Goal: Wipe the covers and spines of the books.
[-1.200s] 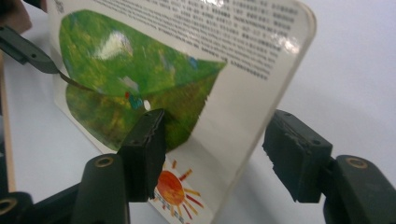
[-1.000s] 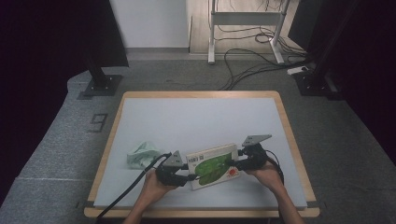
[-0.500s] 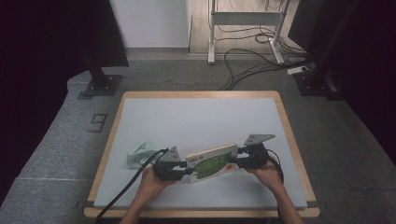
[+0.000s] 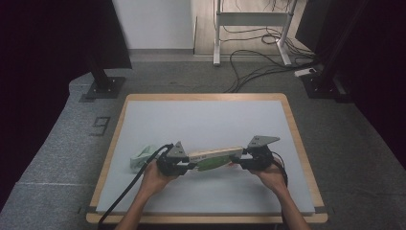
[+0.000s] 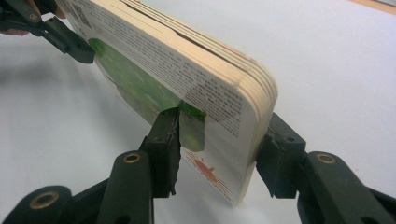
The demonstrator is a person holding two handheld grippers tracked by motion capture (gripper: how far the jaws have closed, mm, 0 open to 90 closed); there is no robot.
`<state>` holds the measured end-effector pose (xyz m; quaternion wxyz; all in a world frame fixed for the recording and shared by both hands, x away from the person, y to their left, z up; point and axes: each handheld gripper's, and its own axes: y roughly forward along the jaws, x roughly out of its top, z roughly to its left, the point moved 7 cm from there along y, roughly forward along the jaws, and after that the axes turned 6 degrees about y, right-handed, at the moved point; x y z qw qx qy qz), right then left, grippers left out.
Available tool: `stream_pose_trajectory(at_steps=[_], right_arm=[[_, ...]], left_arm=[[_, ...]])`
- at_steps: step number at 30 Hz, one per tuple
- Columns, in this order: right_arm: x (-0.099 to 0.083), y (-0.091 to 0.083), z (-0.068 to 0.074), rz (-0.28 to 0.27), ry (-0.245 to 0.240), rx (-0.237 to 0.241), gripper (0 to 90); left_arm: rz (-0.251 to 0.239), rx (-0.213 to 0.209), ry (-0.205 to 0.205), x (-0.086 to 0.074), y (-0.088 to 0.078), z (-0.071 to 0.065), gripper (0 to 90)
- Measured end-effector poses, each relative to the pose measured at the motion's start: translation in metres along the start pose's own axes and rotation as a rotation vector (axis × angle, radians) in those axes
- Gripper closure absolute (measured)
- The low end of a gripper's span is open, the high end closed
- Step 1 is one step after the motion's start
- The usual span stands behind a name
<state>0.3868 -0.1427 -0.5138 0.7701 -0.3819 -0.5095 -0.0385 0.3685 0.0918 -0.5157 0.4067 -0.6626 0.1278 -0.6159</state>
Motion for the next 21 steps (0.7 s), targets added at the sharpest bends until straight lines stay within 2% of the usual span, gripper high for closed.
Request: stream_pose_trajectory(at_steps=[9, 16, 19, 21], right_arm=[[0.013, 0.013, -0.011, -0.026, 0.019, -0.036, 52.9], [0.026, 0.025, -0.019, -0.03, 0.021, -0.078, 52.8], [0.026, 0.031, -0.022, -0.018, 0.032, -0.089, 52.7], [0.026, 0.032, -0.022, -0.033, 0.048, -0.081, 52.7]], left_arm=[[-0.001, 0.037, -0.009, 0.006, 0.001, 0.027, 67.3], [-0.011, 0.088, -0.024, 0.007, 0.008, 0.049, 65.0], [0.005, 0.1, -0.037, 0.003, 0.013, 0.054, 63.7], [-0.005, 0.097, -0.046, 0.002, 0.014, 0.055, 63.2]])
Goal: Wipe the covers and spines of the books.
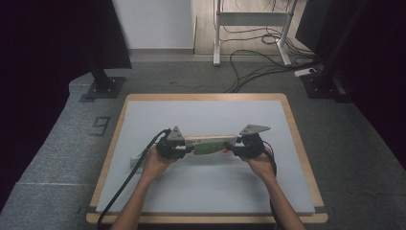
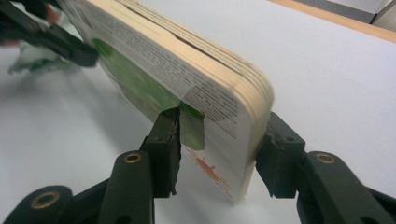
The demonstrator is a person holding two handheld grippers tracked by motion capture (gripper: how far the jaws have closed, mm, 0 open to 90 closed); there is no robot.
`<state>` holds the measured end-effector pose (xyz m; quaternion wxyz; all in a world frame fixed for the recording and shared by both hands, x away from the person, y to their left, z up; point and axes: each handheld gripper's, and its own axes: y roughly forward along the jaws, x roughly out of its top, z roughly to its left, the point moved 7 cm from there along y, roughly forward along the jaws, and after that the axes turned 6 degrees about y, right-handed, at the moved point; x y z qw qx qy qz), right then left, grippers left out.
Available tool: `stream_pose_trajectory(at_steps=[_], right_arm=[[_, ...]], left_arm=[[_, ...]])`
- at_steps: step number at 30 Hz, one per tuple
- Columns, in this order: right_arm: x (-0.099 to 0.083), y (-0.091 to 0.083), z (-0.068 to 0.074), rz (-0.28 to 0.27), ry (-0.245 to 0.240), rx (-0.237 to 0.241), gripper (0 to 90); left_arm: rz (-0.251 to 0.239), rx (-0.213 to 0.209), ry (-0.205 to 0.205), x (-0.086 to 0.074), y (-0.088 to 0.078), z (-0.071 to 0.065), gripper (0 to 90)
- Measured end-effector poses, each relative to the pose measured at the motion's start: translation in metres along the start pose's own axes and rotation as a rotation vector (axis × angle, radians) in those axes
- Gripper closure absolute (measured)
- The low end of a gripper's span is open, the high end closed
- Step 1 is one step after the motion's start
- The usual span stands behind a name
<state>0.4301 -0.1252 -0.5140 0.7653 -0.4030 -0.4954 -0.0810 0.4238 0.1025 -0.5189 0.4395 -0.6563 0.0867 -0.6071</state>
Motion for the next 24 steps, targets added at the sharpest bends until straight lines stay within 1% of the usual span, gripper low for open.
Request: stream_pose_trajectory(at_steps=[3, 5, 8, 12, 13, 16, 19, 21, 24], right_arm=[[-0.001, -0.002, 0.001, -0.003, 0.0, 0.011, 52.7], [-0.002, -0.003, 0.002, 0.001, -0.004, 0.017, 52.5], [-0.005, -0.006, 0.005, 0.007, -0.014, 0.022, 51.5], [-0.008, -0.011, 0.01, 0.015, -0.02, 0.038, 48.3], [-0.009, -0.012, 0.011, 0.019, -0.022, 0.04, 46.8], [-0.012, -0.016, 0.014, 0.032, -0.024, 0.039, 41.6], [-0.016, -0.019, 0.016, 0.048, -0.027, 0.04, 37.2], [-0.019, -0.02, 0.017, 0.055, -0.031, 0.036, 35.1], [-0.023, -0.022, 0.019, 0.061, -0.027, 0.036, 32.8]], left_arm=[[0.013, 0.009, 0.013, 0.0, -0.001, -0.003, 63.0], [0.016, 0.017, 0.014, 0.0, -0.002, -0.006, 62.5], [0.009, 0.012, -0.003, 0.0, -0.004, -0.01, 60.1], [-0.01, -0.011, -0.024, -0.002, -0.006, -0.016, 56.9], [-0.013, -0.016, -0.026, -0.003, -0.007, -0.018, 55.9], [-0.028, -0.015, -0.038, -0.004, -0.01, -0.024, 53.4], [-0.032, -0.024, -0.045, -0.006, -0.012, -0.029, 50.0], [-0.039, -0.034, -0.057, -0.006, -0.013, -0.032, 47.6], [-0.048, -0.033, -0.077, -0.007, -0.015, -0.035, 42.1]])
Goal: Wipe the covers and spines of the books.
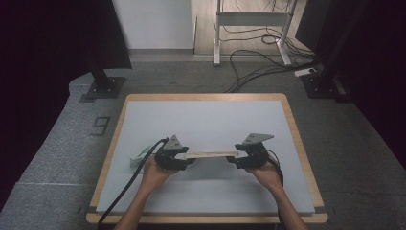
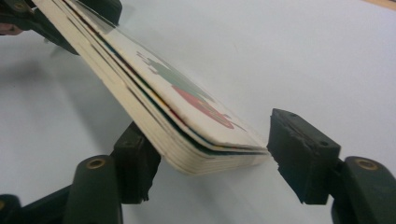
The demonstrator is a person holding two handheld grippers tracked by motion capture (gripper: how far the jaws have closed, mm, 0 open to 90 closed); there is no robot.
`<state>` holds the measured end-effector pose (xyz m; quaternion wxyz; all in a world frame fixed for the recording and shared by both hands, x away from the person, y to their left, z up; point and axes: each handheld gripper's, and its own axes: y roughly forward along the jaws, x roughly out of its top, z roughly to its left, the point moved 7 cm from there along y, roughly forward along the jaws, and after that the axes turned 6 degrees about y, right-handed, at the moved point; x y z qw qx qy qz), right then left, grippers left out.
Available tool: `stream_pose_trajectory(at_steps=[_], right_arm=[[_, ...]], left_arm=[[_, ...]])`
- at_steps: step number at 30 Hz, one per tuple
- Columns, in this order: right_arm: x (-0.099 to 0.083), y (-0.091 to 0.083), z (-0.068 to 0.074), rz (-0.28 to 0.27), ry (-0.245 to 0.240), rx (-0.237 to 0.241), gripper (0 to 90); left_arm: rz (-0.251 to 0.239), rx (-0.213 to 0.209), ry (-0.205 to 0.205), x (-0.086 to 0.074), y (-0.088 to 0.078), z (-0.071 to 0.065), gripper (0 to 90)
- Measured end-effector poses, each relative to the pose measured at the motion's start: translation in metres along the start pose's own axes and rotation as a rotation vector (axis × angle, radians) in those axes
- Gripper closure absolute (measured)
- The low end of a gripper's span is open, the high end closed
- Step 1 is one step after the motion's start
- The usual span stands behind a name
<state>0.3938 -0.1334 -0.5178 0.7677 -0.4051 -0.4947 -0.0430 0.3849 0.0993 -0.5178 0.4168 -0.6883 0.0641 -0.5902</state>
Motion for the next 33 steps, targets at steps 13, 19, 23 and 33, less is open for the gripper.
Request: stream_pose_trajectory(at_steps=[13, 19, 23, 33], right_arm=[[-0.018, 0.0, 0.006, 0.025, 0.031, 0.002, 28.1], [-0.028, 0.0, 0.01, 0.044, 0.028, 0.004, 28.0], [-0.035, 0.001, 0.012, 0.051, 0.035, 0.011, 28.0], [-0.051, 0.005, 0.015, 0.061, 0.048, 0.028, 28.0]], left_arm=[[-0.001, -0.042, -0.07, -0.013, -0.002, -0.016, 30.0], [-0.01, -0.073, -0.093, -0.021, -0.003, -0.023, 29.1], [-0.006, -0.068, -0.075, -0.026, -0.003, -0.027, 28.9], [0.001, -0.056, -0.077, -0.038, -0.001, -0.036, 29.5]])
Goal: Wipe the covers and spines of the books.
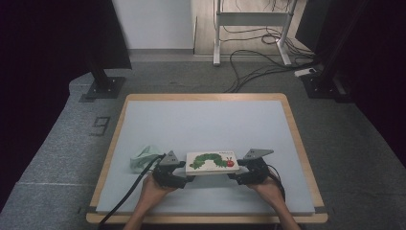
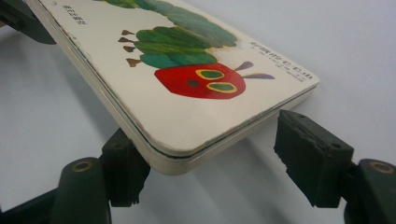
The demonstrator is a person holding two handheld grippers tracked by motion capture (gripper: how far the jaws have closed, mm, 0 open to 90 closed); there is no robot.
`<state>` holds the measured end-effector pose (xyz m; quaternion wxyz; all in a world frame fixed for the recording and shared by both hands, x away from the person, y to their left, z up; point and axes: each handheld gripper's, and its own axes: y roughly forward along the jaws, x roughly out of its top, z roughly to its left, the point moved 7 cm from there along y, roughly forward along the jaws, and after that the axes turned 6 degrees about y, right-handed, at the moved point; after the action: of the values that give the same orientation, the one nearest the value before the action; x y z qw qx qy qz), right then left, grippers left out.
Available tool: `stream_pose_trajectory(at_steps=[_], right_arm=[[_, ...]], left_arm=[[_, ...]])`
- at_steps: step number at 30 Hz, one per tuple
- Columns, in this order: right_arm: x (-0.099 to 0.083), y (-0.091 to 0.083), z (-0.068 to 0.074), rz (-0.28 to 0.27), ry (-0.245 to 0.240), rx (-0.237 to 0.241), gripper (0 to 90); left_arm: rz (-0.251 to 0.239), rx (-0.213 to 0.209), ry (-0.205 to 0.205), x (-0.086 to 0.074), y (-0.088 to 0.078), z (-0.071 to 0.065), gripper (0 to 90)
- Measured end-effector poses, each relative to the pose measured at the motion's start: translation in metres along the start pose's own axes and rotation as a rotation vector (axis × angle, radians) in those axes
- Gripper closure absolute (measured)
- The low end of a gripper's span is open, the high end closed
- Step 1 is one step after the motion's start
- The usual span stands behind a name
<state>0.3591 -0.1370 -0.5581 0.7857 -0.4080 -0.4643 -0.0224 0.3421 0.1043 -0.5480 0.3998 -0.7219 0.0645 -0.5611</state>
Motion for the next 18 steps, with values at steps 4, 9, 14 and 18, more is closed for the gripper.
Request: stream_pose_trajectory(at_steps=[4, 9, 14, 18], right_arm=[[-0.005, 0.001, 0.001, -0.002, -0.002, 0.0, 28.3], [-0.011, 0.0, 0.004, 0.001, -0.006, 0.006, 28.0], [-0.017, 0.001, 0.006, 0.015, -0.017, 0.011, 27.6], [-0.021, 0.004, 0.007, 0.032, -0.021, 0.012, 27.5]], left_arm=[[0.006, -0.003, -0.004, -0.004, 0.001, -0.003, 30.6], [0.015, -0.011, -0.007, -0.009, 0.002, -0.007, 30.8], [0.029, -0.02, 0.006, -0.014, 0.004, -0.01, 30.1], [0.035, -0.031, 0.002, -0.018, 0.005, -0.012, 29.8]])
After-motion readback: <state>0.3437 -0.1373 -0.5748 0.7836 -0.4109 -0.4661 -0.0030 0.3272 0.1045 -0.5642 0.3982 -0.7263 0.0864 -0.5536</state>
